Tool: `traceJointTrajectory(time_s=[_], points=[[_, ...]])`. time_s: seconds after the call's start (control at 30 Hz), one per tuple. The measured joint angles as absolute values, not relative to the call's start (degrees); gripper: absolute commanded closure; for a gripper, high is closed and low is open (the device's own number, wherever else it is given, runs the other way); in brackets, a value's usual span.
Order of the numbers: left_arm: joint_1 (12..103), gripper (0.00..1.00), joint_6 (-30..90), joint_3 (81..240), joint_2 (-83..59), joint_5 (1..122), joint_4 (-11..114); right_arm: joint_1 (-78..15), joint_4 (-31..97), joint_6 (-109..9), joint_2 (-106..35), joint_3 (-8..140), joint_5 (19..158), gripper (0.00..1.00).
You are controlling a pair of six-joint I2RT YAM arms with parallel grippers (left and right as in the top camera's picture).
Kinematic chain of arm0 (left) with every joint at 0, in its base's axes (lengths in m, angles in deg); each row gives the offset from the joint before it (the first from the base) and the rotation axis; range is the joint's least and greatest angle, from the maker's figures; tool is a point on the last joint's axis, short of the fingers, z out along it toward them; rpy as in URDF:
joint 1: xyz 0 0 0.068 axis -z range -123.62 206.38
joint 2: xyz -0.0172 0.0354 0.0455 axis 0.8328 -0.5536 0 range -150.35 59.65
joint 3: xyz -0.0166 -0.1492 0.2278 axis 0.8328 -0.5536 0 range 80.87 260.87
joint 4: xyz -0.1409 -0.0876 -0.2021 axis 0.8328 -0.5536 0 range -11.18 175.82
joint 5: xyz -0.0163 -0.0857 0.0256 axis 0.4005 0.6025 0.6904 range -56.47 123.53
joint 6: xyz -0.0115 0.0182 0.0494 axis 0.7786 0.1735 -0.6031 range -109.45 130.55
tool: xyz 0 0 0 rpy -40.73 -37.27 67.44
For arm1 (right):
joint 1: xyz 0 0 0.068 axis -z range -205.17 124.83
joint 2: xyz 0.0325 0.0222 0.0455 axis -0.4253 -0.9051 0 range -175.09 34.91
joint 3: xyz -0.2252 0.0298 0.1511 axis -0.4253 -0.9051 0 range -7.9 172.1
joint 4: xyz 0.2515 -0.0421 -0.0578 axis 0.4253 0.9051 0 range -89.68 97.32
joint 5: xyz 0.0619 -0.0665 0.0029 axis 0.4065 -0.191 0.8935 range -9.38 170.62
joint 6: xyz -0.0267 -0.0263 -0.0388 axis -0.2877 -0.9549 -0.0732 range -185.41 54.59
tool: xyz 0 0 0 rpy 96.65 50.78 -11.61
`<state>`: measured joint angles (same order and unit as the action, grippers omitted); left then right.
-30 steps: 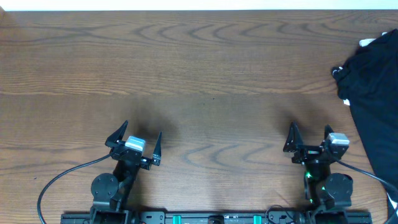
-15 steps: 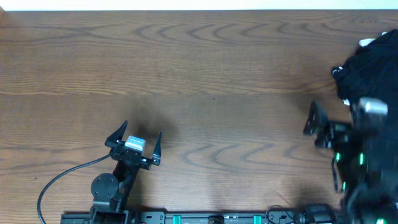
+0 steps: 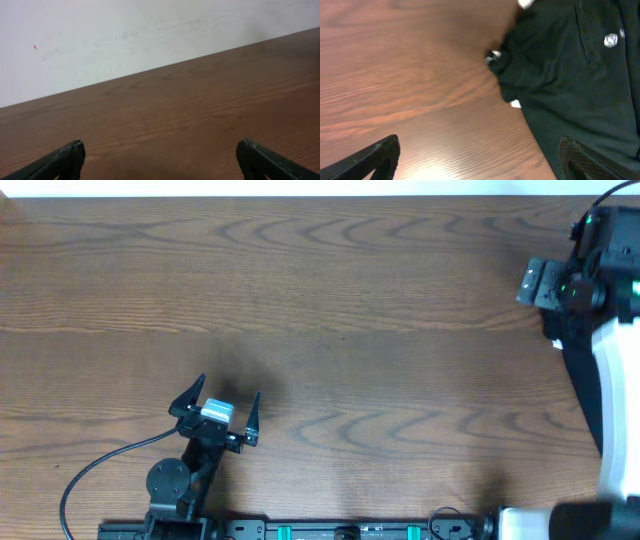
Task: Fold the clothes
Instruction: 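Reach the right gripper to the black shirt and grasp its edge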
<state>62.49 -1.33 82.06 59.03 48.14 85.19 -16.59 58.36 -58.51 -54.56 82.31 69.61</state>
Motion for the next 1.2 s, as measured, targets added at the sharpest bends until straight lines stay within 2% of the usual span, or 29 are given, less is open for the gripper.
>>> traceJointTrajectory(time_s=[0.13,0.2,0.5,0.57,0.67,1.2], points=[[62.5,0.02,-1.3,82.1,59.0,48.1,85.2,-13.9,56.5,-59.5,-59.7,82.3,69.7,0.44],[62.5,0.02,-1.3,82.1,59.0,48.1,85.2,-13.4,55.5,-59.5,-61.9,82.4,69.6,0.50],[62.5,0.02,-1.3,82.1,59.0,48.1,85.2,-11.9,47.9,-59.5,-72.4,82.5,69.4,0.51],[62.5,0.02,-1.3,82.1,59.0,48.1,85.2,-11.9,46.3,-59.5,-75.0,82.5,69.2,0.46],[62.5,0.02,-1.3,82.1,59.0,48.1,85.2,-11.9,43.5,-59.7,-79.1,82.5,69.2,0.44],[62.5,0.02,-1.3,82.1,59.0,48.1,85.2,-11.9,32.1,-59.7,-90.1,82.6,67.8,0.41]])
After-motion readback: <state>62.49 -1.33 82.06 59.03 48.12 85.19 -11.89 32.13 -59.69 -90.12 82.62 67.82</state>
